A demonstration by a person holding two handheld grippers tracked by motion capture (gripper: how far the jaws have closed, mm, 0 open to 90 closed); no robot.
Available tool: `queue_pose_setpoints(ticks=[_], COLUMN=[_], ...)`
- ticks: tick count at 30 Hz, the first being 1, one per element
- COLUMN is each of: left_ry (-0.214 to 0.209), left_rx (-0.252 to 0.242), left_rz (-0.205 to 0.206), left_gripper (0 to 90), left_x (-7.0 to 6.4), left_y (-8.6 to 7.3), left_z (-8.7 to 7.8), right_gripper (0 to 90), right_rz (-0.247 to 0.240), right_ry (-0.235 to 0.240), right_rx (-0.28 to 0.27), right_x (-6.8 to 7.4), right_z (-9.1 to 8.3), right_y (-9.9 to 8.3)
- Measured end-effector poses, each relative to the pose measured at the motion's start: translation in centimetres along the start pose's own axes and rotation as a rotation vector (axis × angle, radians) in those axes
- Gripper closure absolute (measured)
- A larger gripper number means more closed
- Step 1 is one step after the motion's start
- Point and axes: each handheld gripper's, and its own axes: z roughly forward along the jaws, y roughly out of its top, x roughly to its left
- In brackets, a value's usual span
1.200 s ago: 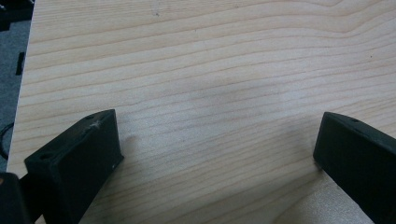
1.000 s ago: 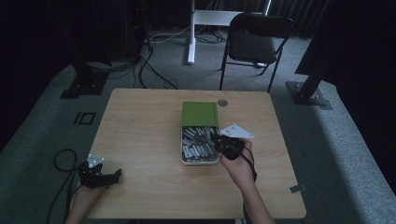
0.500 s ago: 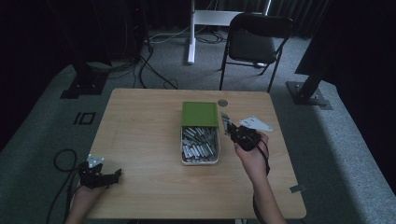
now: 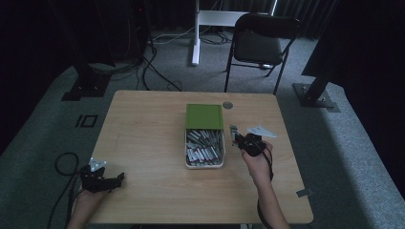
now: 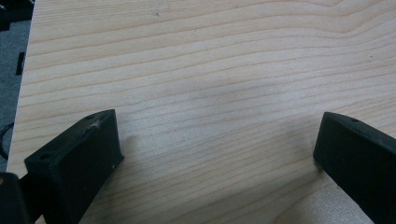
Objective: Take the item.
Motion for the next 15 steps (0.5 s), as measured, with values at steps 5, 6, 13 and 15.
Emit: queue_pose_setpoints(ticks=[5,6,13,15], left_ry=[0.000,0.000,0.000,0.000], left_rx=[0.000,0.000,0.000,0.000], left_rz=[0.000,0.000,0.000,0.000], left_gripper=[1.4,1.4,1.4,1.4], left_x=[0.0,0.0,0.0,0.0], left_y=[0.0,0.0,0.0,0.0], left_z=[0.0,0.0,0.0,0.0], right_gripper=[89.7,89.7,89.7,89.6], right_rz=[0.036,0.050,0.100,0.115], right_ry=[0.015,0.021,0.022,0.012], right_rx=[0.032,0.039,0.079,0.089], right_x=[-0.6,-0.7,-1.9,-2.4], right_z=[1.5,1.7,2.7,2.8], right_y=[-1.2,-1.4,-2.4,-2.6])
